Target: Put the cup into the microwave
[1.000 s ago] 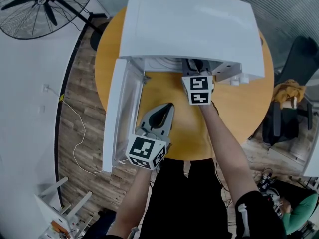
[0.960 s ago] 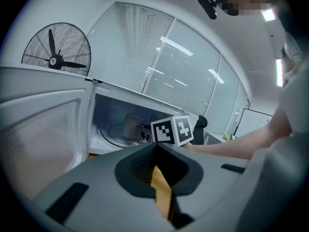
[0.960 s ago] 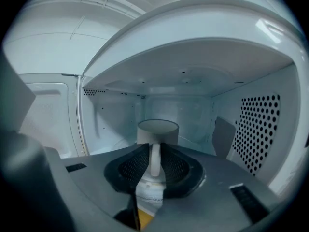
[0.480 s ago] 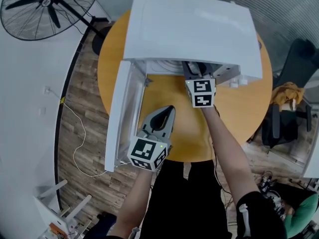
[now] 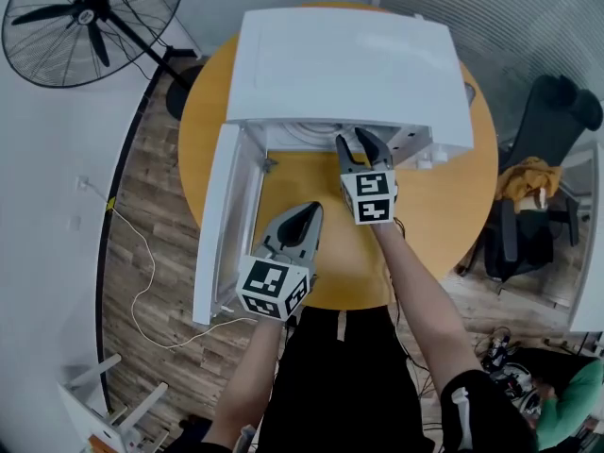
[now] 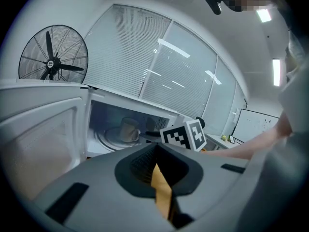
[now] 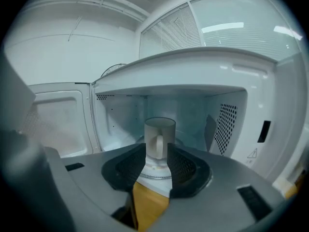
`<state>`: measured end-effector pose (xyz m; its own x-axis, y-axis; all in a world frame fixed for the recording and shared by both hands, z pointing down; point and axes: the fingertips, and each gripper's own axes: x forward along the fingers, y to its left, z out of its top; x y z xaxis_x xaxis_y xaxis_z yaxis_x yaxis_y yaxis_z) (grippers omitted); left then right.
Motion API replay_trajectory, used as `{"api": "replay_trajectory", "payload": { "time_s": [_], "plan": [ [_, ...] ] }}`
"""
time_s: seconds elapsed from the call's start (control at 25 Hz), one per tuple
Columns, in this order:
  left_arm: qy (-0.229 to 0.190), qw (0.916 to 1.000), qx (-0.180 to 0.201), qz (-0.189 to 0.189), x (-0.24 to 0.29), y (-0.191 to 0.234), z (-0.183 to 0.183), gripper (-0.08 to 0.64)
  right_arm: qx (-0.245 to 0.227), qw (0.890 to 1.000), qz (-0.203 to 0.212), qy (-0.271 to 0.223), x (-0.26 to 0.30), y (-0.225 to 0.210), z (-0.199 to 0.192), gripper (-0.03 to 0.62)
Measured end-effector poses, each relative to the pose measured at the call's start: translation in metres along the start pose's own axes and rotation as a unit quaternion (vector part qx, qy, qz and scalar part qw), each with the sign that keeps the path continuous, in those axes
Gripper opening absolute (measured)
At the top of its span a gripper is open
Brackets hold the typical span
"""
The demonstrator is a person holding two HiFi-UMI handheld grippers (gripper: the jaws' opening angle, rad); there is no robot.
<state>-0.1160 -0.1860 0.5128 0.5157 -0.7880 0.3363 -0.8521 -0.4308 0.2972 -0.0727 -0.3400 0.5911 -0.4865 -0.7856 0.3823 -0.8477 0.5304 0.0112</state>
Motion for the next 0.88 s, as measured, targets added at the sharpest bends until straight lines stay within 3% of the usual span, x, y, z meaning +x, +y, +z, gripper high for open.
{"api": "replay_trajectory", "payload": {
  "time_s": [0.88],
  "plan": [
    [-0.018, 0.9996, -0.001, 0.021, -0.033, -0.061, 0.004, -0.005, 0.009, 0.998, 0.057, -0.017, -0.166, 0.030, 0.004, 0.087]
  ]
}}
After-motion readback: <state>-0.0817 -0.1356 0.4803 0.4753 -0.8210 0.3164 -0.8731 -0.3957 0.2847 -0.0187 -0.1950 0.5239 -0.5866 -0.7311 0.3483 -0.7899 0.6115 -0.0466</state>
